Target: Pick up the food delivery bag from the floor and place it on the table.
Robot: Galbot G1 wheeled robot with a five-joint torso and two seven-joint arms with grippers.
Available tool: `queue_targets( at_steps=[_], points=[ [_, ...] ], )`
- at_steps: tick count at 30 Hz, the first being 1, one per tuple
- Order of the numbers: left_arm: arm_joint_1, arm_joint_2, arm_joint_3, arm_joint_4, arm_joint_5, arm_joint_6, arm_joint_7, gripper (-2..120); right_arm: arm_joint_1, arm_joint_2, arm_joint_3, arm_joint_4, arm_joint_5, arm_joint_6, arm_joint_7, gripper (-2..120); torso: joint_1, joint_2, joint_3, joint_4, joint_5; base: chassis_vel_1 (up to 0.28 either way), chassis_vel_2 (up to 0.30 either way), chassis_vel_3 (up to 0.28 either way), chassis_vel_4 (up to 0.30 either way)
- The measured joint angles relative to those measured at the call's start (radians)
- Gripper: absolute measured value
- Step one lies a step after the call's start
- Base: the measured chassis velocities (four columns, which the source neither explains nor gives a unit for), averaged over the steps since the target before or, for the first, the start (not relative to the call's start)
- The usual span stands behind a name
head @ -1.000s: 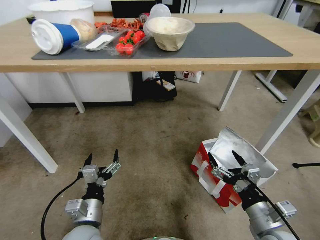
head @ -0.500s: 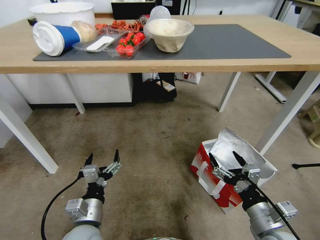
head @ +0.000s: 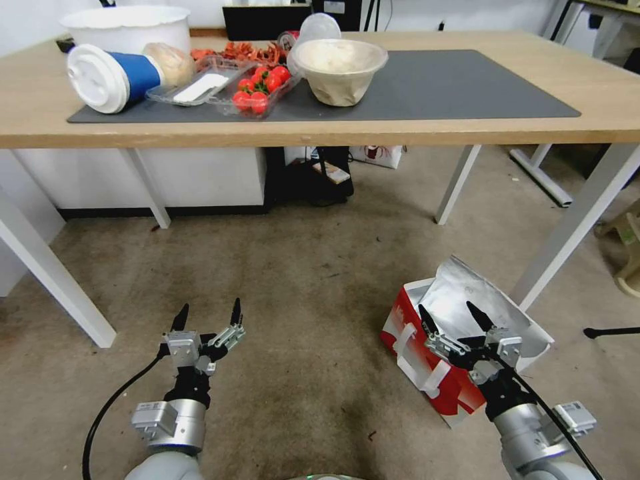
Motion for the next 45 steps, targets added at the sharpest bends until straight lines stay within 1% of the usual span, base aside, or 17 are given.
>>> queue_targets(
  at_steps=[2, 4, 6, 8, 9, 12, 13, 17, 18, 21, 25, 27, 31, 34, 35, 38, 45],
  points=[
    [0.001, -0.001, 0.001, -0.002, 0.0, 0.0, 0.001, 100, 0.002, -0.01, 0.007, -0.001, -0.004, 0.007, 0.001, 100, 0.0, 0.0, 0.0, 0.0, 0.0001, 0.0, 0.0, 0.0, 0.0],
    [0.006, -0.003, 0.006, -0.011, 0.0, 0.001, 0.003, 100, 0.018, -0.057, 0.049, -0.016, -0.019, 0.048, -0.006, 100, 0.0, 0.0, 0.0, -0.0001, 0.0001, 0.0, 0.0, 0.0, 0.0],
    [0.007, -0.003, 0.006, -0.014, 0.0, 0.001, 0.003, 100, 0.023, -0.072, 0.062, -0.021, -0.023, 0.051, -0.007, 100, 0.0, 0.0, 0.0, 0.0, 0.0001, 0.0, 0.0, 0.0, 0.0],
    [0.01, -0.004, 0.005, -0.024, 0.0, 0.002, 0.001, 100, 0.042, -0.162, 0.126, -0.064, -0.032, 0.053, -0.007, 100, 0.0, 0.001, 0.0, -0.0001, 0.0003, 0.0, 0.0, 0.0, 0.0],
    [0.01, -0.004, 0.005, -0.024, 0.0, 0.002, 0.001, 100, 0.042, -0.162, 0.126, -0.064, -0.032, 0.053, -0.007, 100, 0.0, 0.001, 0.0, -0.0001, 0.0003, 0.0, 0.0, 0.0, 0.0],
    [0.011, -0.004, 0.007, -0.026, -0.001, 0.003, -0.03, 100, 0.06, -0.301, 0.19, -0.148, -0.019, 0.042, -0.016, 100, 0.0, 0.001, 0.0, -0.0001, 0.0005, 0.0, 0.0, 0.0, 0.0],
    [0.011, -0.004, 0.007, -0.026, -0.001, 0.003, -0.03, 100, 0.06, -0.301, 0.19, -0.148, -0.019, 0.042, -0.016, 100, 0.0, 0.001, 0.0, -0.0001, 0.0005, 0.0, 0.0, 0.0, 0.0],
    [0.007, -0.009, 0.01, -0.018, -0.001, 0.001, -0.032, 100, 0.1, -0.462, 0.215, -0.3, 0.02, 0.039, -0.035, 100, 0.0, 0.001, 0.0, -0.0001, 0.0002, 0.0, 0.0, 0.0, 0.0],
    [0.007, -0.009, 0.01, -0.018, -0.001, 0.001, -0.032, 100, 0.1, -0.462, 0.215, -0.3, 0.02, 0.039, -0.035, 100, 0.0, 0.001, 0.0, -0.0001, 0.0002, 0.0, 0.0, 0.0, 0.0],
    [0.005, -0.012, 0.016, -0.012, 0.004, 0.0, -0.031, 100, 0.129, -0.523, 0.197, -0.392, 0.03, 0.053, -0.037, 100, 0.0, 0.001, 0.0, 0.0, 0.0003, 0.0, 0.0, 0.0, 0.0],
    [0.001, -0.014, 0.027, -0.001, 0.015, -0.002, -0.032, 100, 0.156, -0.568, 0.182, -0.454, 0.038, 0.035, -0.038, 100, 0.0, 0.001, 0.0, 0.0, 0.0003, 0.0, 0.0, 0.0, 0.0],
    [-0.002, -0.019, 0.043, 0.013, 0.026, -0.005, -0.034, 100, 0.208, -0.652, 0.139, -0.56, 0.039, 0.007, -0.041, 100, 0.0, 0.001, 0.0, -0.0002, 0.0003, 0.0, 0.0, 0.0, 0.0],
    [-0.005, -0.022, 0.048, 0.031, 0.029, -0.012, -0.034, 100, 0.255, -0.704, 0.091, -0.618, 0.042, -0.011, -0.039, 100, 0.0, 0.001, 0.0, 0.0001, 0.0, 0.0, 0.0, 0.0, 0.0],
    [-0.013, -0.025, 0.049, 0.047, 0.029, -0.014, -0.035, 100, 0.319, -0.757, 0.004, -0.678, 0.067, -0.073, -0.048, 100, 0.0, 0.002, 0.0, 0.0002, -0.0001, 0.0, 0.0, 0.0, 0.0],
    [-0.013, -0.025, 0.049, 0.047, 0.029, -0.014, -0.035, 100, 0.319, -0.757, 0.004, -0.678, 0.067, -0.073, -0.048, 100, 0.0, 0.002, 0.0, 0.0002, -0.0001, 0.0, 0.0, 0.0, 0.0],
    [-0.021, -0.026, 0.048, 0.055, 0.028, -0.013, -0.036, 100, 0.367, -0.786, -0.085, -0.729, 0.092, -0.106, -0.077, 100, 0.0, 0.002, 0.0, 0.0, 0.0001, 0.0, 0.0, 0.0, 0.0],
    [-0.021, -0.031, 0.044, 0.059, 0.027, -0.01, -0.038, 100, 0.436, -0.796, -0.161, -0.804, 0.065, -0.097, -0.104, 100, 0.0, 0.002, 0.0, 0.0, 0.0, 0.0, 0.0, 0.0, 0.0]
  ],
)
